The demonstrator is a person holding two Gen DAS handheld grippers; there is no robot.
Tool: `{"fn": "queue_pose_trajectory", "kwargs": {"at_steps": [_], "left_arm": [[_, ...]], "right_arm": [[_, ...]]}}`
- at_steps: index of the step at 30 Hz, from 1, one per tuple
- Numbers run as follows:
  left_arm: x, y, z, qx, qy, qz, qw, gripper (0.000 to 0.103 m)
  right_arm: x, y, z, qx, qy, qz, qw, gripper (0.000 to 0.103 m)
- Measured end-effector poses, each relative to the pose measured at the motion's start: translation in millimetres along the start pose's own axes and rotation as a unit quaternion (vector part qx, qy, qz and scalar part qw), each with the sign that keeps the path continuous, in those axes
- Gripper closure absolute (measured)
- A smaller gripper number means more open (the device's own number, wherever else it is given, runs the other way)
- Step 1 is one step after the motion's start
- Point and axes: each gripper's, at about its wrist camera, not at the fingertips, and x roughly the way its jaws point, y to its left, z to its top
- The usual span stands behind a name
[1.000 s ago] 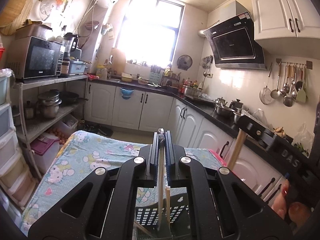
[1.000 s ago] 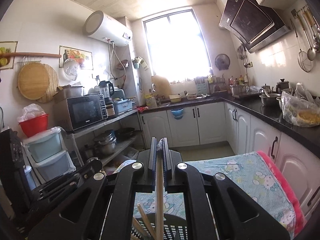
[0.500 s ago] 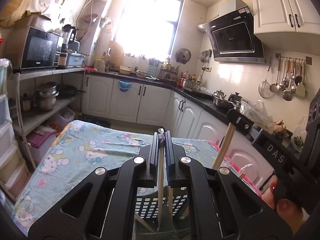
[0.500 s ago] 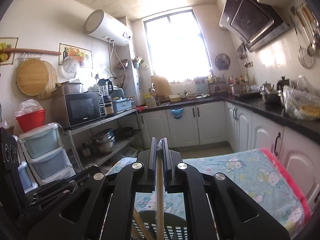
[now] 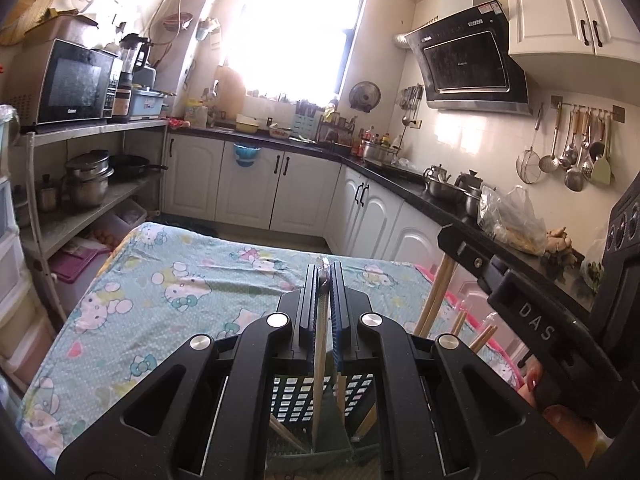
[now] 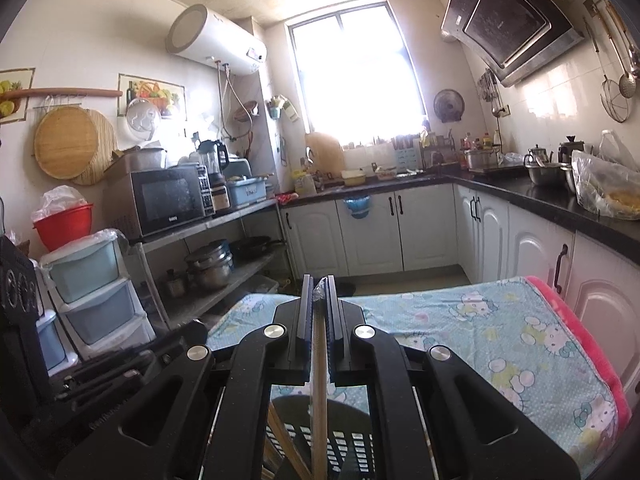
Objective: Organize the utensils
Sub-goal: 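Lower the held chopstick upright into the green caddy with the left tool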
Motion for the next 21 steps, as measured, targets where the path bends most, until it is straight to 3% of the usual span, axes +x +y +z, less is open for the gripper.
{"fn": "queue_pose_trajectory", "kwargs": {"at_steps": [21], "left_arm": [[-15,5,-12,0.009,0.054,0.002,0.9985,0.098]], "right_arm": [[-9,-17,-37,0.049,0.064,-0.023,0.996,0.095]]}}
